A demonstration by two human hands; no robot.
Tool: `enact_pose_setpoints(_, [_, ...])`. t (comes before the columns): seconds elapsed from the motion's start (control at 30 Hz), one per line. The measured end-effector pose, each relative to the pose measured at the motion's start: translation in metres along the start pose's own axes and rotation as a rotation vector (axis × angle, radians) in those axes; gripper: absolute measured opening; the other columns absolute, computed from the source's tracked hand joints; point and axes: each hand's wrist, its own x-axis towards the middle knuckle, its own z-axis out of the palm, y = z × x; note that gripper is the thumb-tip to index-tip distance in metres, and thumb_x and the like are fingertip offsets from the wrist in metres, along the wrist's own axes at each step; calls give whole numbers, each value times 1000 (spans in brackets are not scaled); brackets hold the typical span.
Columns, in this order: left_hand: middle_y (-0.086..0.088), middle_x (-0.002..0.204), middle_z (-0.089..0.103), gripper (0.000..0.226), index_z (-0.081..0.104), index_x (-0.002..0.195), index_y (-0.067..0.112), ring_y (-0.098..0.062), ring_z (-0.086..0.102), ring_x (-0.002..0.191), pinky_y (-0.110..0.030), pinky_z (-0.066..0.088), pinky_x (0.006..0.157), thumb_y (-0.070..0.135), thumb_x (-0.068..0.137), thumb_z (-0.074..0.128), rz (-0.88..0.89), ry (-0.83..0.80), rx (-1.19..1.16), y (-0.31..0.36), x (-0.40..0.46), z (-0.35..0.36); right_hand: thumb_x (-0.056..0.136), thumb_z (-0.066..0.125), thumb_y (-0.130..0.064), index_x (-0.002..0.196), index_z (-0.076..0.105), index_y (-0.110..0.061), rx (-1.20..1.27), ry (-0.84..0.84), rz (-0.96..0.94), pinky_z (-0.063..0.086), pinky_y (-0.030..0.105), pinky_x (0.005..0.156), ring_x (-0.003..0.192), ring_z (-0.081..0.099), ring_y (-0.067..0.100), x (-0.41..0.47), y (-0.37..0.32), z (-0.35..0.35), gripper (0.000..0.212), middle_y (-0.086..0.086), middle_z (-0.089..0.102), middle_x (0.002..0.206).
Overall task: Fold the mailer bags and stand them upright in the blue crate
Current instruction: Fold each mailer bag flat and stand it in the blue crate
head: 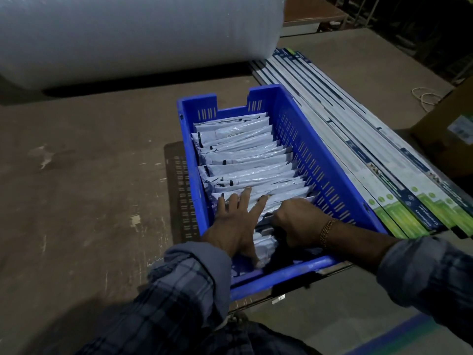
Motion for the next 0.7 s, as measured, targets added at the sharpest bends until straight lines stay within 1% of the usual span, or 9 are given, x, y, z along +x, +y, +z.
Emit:
enact_pose_setpoints(0.1, [-17, 173, -15, 154, -20, 165, 29, -40, 7, 157, -67, 4, 123, 66, 64, 91, -40, 128, 150, 1, -1, -2, 78, 71, -19, 98, 73, -15, 19, 77, -1, 39, 35, 66, 86, 68, 39, 2, -2, -2, 21, 14, 72, 90])
enact_pose_setpoints(0.2, [-19, 172, -2, 130, -11, 166, 26, -36, 12, 156, -64, 3, 124, 46, 80, 85, -76, 197, 228, 4, -2, -8, 81, 69, -18, 97, 71, -20, 23, 164, 27, 34, 35, 64, 82, 68, 38, 4, -3, 0, 17, 11, 71, 87])
enact_pose_setpoints(0.27, [-20, 172, 1, 122, -8, 167, 24, -38, 13, 155, -63, 3, 125, 40, 85, 81, -80, 207, 255, 6, -3, -10, 81, 69, -20, 95, 71, -22, -4, 187, 42, 36, 34, 62, 80, 68, 36, 5, -3, 2, 14, 8, 71, 85])
enact_pose_setpoints(0.33, [-22, 172, 0, 126, -10, 167, 23, -40, 12, 155, -63, 3, 125, 44, 84, 83, -73, 196, 263, 6, -4, -9, 82, 72, -28, 95, 70, -23, -48, 180, 35, 44, 36, 63, 78, 69, 34, 5, -2, 4, 14, 7, 72, 84])
enact_pose_setpoints(0.4, [-22, 172, -3, 132, -13, 166, 23, -40, 10, 156, -63, 2, 125, 47, 80, 85, -61, 176, 262, 6, -6, -6, 83, 75, -38, 101, 70, -25, -108, 146, 29, 51, 37, 67, 79, 70, 32, 4, -3, 3, 22, 5, 72, 86])
enact_pose_setpoints(0.47, [-23, 172, -6, 136, -14, 166, 23, -40, 8, 156, -64, -1, 125, 43, 78, 87, -53, 165, 237, 5, -9, -3, 85, 75, -35, 107, 70, -25, -140, 102, 46, 55, 40, 75, 88, 71, 31, 0, -6, 0, 24, 6, 73, 95])
enact_pose_setpoints(0.53, [-23, 172, -5, 129, -10, 167, 23, -40, 11, 156, -64, -1, 125, 35, 81, 85, -39, 174, 220, 5, -16, -4, 89, 70, -28, 114, 69, -24, -176, 32, 86, 55, 40, 85, 101, 70, 31, -3, -9, -2, 25, 7, 71, 108])
enact_pose_setpoints(0.63, [-23, 172, 8, 92, 13, 167, 23, -39, 24, 153, -62, 2, 126, 18, 92, 67, 1, 268, 221, -1, -34, -12, 86, 73, -28, 123, 67, -27, -73, -7, 183, 55, 38, 90, 109, 68, 29, -8, -8, -6, 38, 5, 71, 116])
enact_pose_setpoints(0.7, [-20, 171, 16, 78, 31, 161, 22, -37, 29, 151, -60, 4, 126, 12, 92, 64, 30, 352, 193, -11, -44, -20, 75, 82, -28, 118, 70, -27, 64, -48, 250, 59, 39, 87, 103, 70, 28, -9, -8, -10, 45, 4, 73, 111])
